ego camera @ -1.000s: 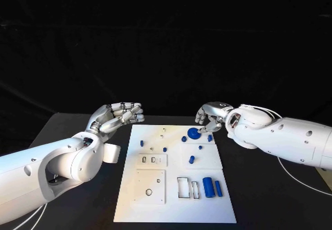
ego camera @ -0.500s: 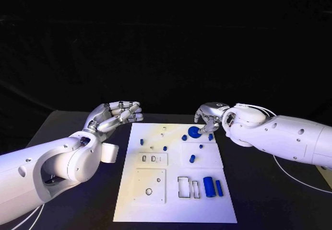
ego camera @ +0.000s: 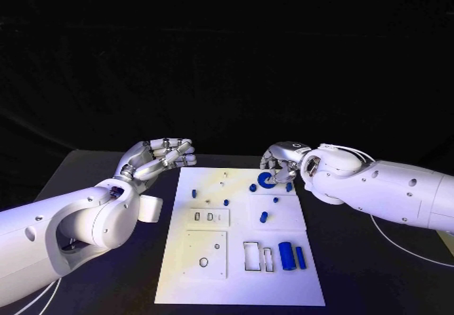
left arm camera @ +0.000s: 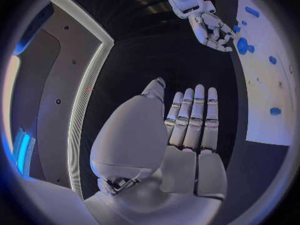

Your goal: Assemble the parts on the task board

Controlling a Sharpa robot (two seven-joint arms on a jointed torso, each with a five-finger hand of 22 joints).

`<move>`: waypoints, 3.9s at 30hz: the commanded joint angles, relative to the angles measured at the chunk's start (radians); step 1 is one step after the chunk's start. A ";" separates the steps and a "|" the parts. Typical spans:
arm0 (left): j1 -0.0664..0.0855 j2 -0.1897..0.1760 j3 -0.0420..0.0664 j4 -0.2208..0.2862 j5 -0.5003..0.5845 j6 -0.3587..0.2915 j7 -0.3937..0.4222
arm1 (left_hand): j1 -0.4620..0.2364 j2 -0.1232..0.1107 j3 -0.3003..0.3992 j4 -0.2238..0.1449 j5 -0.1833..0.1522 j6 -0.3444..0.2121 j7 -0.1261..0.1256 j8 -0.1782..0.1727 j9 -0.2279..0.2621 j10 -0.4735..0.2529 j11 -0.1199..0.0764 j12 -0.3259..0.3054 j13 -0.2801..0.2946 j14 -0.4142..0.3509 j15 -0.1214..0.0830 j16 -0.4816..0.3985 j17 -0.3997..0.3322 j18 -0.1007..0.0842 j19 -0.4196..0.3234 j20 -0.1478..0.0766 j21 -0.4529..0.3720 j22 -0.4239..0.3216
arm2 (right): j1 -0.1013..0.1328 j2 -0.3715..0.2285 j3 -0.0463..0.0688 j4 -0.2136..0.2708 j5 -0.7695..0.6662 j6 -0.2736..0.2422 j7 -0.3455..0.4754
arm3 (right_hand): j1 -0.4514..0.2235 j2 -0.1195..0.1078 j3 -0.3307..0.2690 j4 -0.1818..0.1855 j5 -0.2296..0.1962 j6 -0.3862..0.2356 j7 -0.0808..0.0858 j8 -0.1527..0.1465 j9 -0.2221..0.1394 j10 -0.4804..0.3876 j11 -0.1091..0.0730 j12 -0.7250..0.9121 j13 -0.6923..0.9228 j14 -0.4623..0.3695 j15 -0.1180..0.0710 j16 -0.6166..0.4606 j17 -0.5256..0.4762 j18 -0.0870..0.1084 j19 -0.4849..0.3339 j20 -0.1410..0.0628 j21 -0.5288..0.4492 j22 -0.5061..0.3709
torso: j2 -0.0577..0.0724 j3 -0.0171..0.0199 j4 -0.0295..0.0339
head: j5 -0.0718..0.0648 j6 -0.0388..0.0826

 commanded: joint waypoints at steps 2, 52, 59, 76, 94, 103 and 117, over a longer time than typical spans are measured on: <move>0.002 0.003 0.001 0.000 0.005 0.018 0.001 | -0.006 -0.003 -0.004 0.003 -0.004 -0.004 0.007 -0.004 -0.001 -0.002 0.002 -0.003 0.000 -0.005 0.002 -0.007 0.001 0.004 0.006 0.002 -0.003 -0.002 | -0.004 -0.005 0.000 0.040 -0.035 -0.040 0.035 | 0.015 -0.024 0.079 0.006 -0.002 0.032 0.014 -0.004 -0.003 -0.046 0.022 -0.276 -0.237 0.052 0.025 -0.008 0.003 0.002 0.006 0.024 0.001 0.021 | 0.005 -0.0007 -0.0015 | -0.002 -0.002; 0.004 0.000 0.001 -0.005 0.006 0.022 -0.009 | -0.007 -0.003 -0.004 0.002 -0.009 -0.005 0.008 -0.004 -0.001 -0.003 0.003 -0.006 0.001 -0.007 0.002 -0.009 0.002 0.004 0.007 0.002 -0.004 -0.003 | -0.049 0.049 -0.001 0.034 -0.117 -0.026 -0.026 | 0.058 0.017 0.151 0.035 -0.086 0.099 0.010 -0.039 -0.087 0.023 0.023 -0.355 -0.441 0.035 0.025 -0.027 -0.088 0.008 0.003 0.026 -0.031 0.009 | 0.024 -0.0039 0.0018 | -0.001 -0.018; 0.006 -0.002 0.001 -0.003 0.006 0.021 -0.010 | -0.007 -0.003 -0.004 0.002 -0.009 -0.005 0.008 -0.004 -0.001 -0.003 0.003 -0.006 0.001 -0.007 0.002 -0.009 0.002 0.004 0.007 0.002 -0.004 -0.003 | -0.051 0.054 -0.001 0.022 -0.114 -0.027 -0.025 | 0.052 0.018 0.193 0.038 -0.102 0.107 0.006 -0.033 -0.086 0.045 0.019 -0.356 -0.453 0.037 0.022 -0.022 -0.084 0.007 0.006 0.023 -0.029 0.016 | 0.025 -0.0041 0.0006 | 0.001 -0.021; 0.010 0.000 0.001 -0.004 0.005 0.022 -0.012 | -0.007 -0.003 -0.004 0.001 -0.010 -0.007 0.008 -0.005 -0.001 -0.004 0.003 -0.008 0.001 -0.007 0.003 -0.010 0.002 0.004 0.007 0.003 -0.004 -0.004 | -0.053 0.061 -0.001 0.007 -0.111 -0.033 -0.025 | 0.048 0.019 0.217 0.040 -0.108 0.117 0.001 -0.025 -0.081 0.062 0.015 -0.355 -0.460 0.038 0.019 -0.020 -0.082 0.006 0.011 0.020 -0.024 0.024 | 0.027 -0.0063 -0.0010 | 0.002 -0.023; 0.010 0.001 0.001 -0.008 0.005 0.020 -0.012 | -0.006 -0.003 -0.004 0.000 -0.011 -0.008 0.009 -0.006 -0.001 -0.005 0.004 -0.010 0.000 -0.007 0.003 -0.011 0.003 0.004 0.007 0.003 -0.005 -0.005 | -0.055 0.057 0.001 0.029 -0.083 -0.148 -0.066 | 0.045 0.039 0.249 0.040 -0.114 0.165 -0.026 0.027 -0.039 0.141 -0.011 -0.346 -0.460 0.040 -0.003 -0.012 -0.075 -0.001 0.029 0.001 -0.003 0.055 | 0.027 -0.0064 -0.0012 | 0.003 -0.020; 0.010 0.000 0.001 -0.015 0.005 0.018 -0.012 | -0.005 -0.002 -0.003 0.000 -0.011 -0.009 0.009 -0.006 -0.001 -0.006 0.004 -0.010 0.000 -0.008 0.003 -0.011 0.003 0.004 0.007 0.003 -0.005 -0.005 | -0.029 0.069 0.008 0.056 -0.090 -0.197 -0.091 | 0.046 0.038 0.249 0.038 -0.113 0.167 -0.028 0.031 -0.034 0.145 -0.013 -0.347 -0.460 0.041 -0.004 -0.010 -0.072 -0.002 0.031 -0.001 0.000 0.059 | 0.028 -0.0061 -0.0024 | 0.002 -0.010; 0.010 0.003 0.001 -0.015 0.005 0.018 -0.012 | -0.004 -0.001 -0.002 -0.001 -0.011 -0.010 0.009 -0.006 -0.001 -0.006 0.005 -0.012 0.000 -0.008 0.003 -0.012 0.004 0.004 0.007 0.003 -0.005 -0.006 | -0.014 0.194 0.011 -0.067 -0.112 -0.223 -0.091 | 0.048 0.035 0.251 0.034 -0.110 0.164 -0.028 0.033 -0.030 0.144 -0.013 -0.352 -0.461 0.042 -0.005 -0.009 -0.069 -0.002 0.033 -0.002 0.002 0.062 | 0.031 -0.0079 0.0018 | 0.007 -0.007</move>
